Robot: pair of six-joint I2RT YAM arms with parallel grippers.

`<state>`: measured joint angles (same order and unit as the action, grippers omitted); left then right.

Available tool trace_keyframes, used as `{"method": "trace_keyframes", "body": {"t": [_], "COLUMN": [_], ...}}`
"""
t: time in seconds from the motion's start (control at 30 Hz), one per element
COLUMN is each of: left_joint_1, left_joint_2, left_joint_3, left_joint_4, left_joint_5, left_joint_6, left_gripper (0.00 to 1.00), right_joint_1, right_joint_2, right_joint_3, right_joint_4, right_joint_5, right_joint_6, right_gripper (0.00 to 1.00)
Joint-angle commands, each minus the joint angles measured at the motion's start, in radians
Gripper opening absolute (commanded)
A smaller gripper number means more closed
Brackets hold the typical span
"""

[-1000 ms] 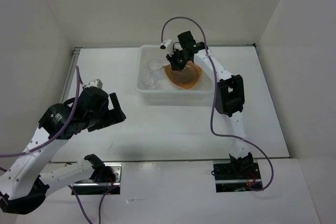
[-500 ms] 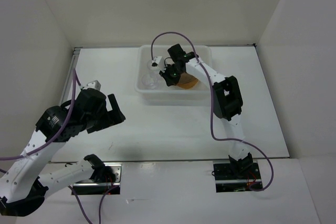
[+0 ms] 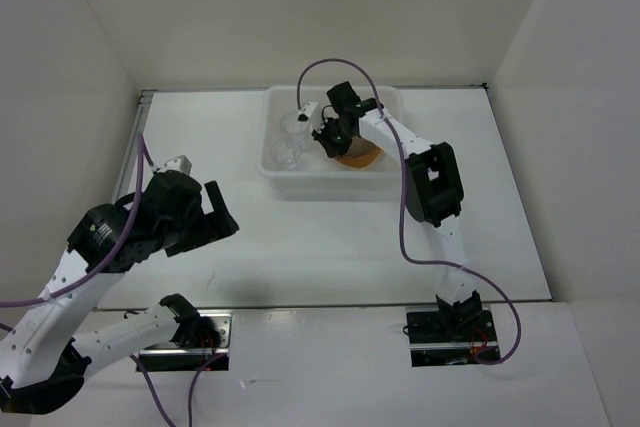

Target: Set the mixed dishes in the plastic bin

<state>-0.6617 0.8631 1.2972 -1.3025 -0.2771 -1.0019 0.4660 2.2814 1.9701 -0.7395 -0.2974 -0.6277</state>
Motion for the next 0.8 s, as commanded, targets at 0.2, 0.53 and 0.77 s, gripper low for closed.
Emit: {"method": "trace_keyframes", "body": {"t": [0.2, 0.53, 0.77], "left_joint_1": [0.001, 0.001, 0.001], "left_joint_2": [-0.026, -0.035, -0.044], "left_joint_3": [-0.018, -0.038, -0.004], "left_joint_4": [0.003, 0.003, 0.003], "left_joint_5": [0.016, 0.016, -0.01], "left_joint_6": [-0.027, -0.037, -0.026], "left_gripper": [1.0, 1.0, 1.0], "right_joint_1": [-0.041, -0.05, -0.078], "right_joint_2": [0.035, 0.013, -0.138], "right_joint_3": [0.062, 0.072, 0.108], "right_joint_4": [0.049, 0.061, 0.014], "right_joint_5": [0.058, 0.09, -0.041], "right_joint_6": [0.017, 0.026, 0.15], "right_gripper": [0.0, 0.0, 0.13]}}
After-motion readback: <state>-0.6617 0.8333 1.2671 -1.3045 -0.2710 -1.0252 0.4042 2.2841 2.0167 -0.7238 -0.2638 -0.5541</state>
